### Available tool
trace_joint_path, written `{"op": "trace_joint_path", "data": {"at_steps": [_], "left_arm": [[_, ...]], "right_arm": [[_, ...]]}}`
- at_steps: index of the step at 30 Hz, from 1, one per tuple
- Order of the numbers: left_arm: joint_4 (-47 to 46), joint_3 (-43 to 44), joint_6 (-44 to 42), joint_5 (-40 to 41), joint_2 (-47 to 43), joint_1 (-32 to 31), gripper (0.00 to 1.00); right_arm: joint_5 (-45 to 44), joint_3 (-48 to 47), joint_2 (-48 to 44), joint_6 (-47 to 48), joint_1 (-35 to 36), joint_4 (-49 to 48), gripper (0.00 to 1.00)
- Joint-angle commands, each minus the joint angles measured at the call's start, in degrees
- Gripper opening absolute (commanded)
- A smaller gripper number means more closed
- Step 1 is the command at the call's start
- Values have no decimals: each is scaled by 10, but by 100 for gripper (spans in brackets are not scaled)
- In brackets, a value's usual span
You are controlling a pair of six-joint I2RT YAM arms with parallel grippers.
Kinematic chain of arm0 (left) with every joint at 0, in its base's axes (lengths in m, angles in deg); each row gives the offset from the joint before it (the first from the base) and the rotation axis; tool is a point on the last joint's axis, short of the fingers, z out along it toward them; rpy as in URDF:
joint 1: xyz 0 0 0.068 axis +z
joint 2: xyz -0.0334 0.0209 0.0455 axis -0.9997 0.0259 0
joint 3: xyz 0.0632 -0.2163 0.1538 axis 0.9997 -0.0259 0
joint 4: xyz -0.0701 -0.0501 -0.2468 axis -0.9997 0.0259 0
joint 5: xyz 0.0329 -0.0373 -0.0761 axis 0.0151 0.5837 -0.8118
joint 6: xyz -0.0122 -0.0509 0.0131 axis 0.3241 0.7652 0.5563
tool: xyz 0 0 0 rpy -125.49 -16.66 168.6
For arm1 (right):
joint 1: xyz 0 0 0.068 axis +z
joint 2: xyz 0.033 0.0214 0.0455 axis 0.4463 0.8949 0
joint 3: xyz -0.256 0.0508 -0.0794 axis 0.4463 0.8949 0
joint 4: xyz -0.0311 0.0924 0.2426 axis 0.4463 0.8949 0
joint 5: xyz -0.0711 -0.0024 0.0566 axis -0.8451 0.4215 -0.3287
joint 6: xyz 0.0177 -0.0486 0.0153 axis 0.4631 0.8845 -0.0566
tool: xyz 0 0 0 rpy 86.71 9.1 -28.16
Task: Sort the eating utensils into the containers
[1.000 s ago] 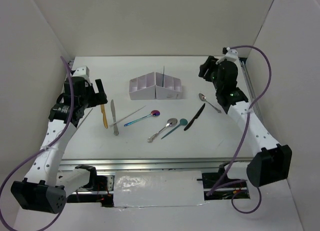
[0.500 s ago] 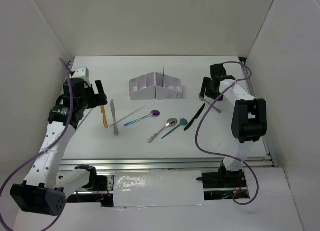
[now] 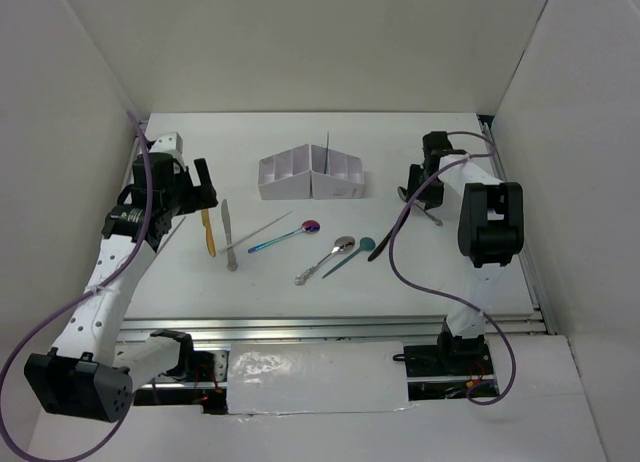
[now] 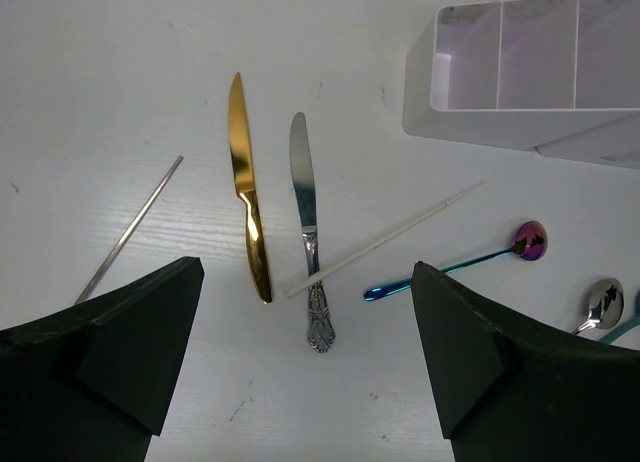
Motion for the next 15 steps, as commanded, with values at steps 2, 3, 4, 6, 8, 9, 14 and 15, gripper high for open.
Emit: {"op": "trace_joint_path", "data": {"at_steps": [2,3,4,6,8,9,14,15], "left_arm": [[-29,13,1,-9,8,-1,99],[-29,13,1,-9,11,-1,99],[-29,15,1,-10,12,-2,99],[-30,14,2,-7,10,-1,99],[-32,13,2,-6,10,-2,99],[-33,13,2,-5,9,-2,99],[-32,16,1,-2,9,-2,99],[-33,17,1,-2,10,-1,99]], "right_arm": [[2,-33,13,10,-2,18,56],[3,-35,16,10,-2,20,53],[3,-36,17,9,-2,20,53],[2,-41,19,7,-2,21,49],[-4,-52,25,2,-2,26,47],[-5,-55,27,1,-2,31,46],[-15,-79,42,-2,-2,46,41],[-18,-82,43,-4,-2,52,40]]}}
